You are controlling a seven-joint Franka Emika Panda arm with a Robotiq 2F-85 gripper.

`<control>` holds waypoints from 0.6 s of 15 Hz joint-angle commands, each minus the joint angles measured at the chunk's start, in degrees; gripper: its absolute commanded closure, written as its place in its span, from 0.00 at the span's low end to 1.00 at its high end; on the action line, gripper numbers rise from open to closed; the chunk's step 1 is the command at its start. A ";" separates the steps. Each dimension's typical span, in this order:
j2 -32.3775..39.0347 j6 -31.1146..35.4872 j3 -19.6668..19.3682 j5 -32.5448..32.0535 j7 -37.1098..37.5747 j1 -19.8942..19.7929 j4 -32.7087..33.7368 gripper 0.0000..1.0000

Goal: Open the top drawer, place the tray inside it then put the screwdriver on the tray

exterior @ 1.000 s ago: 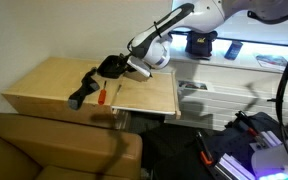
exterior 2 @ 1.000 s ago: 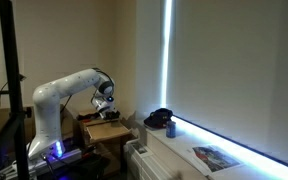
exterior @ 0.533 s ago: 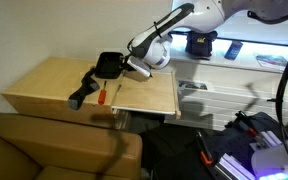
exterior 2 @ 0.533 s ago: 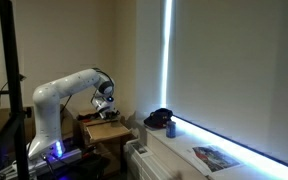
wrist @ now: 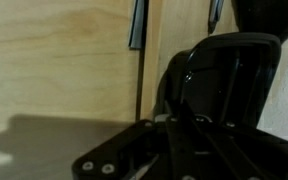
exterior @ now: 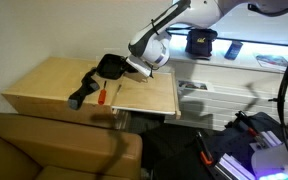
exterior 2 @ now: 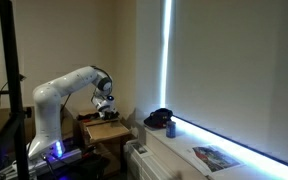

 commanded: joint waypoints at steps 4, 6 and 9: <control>-8.96 -10.45 -8.60 11.43 7.33 8.00 -1.08 0.99; -11.08 -10.76 -12.87 14.43 10.20 12.20 -1.12 0.99; -13.19 -12.27 -18.53 18.52 15.27 17.97 -0.98 0.99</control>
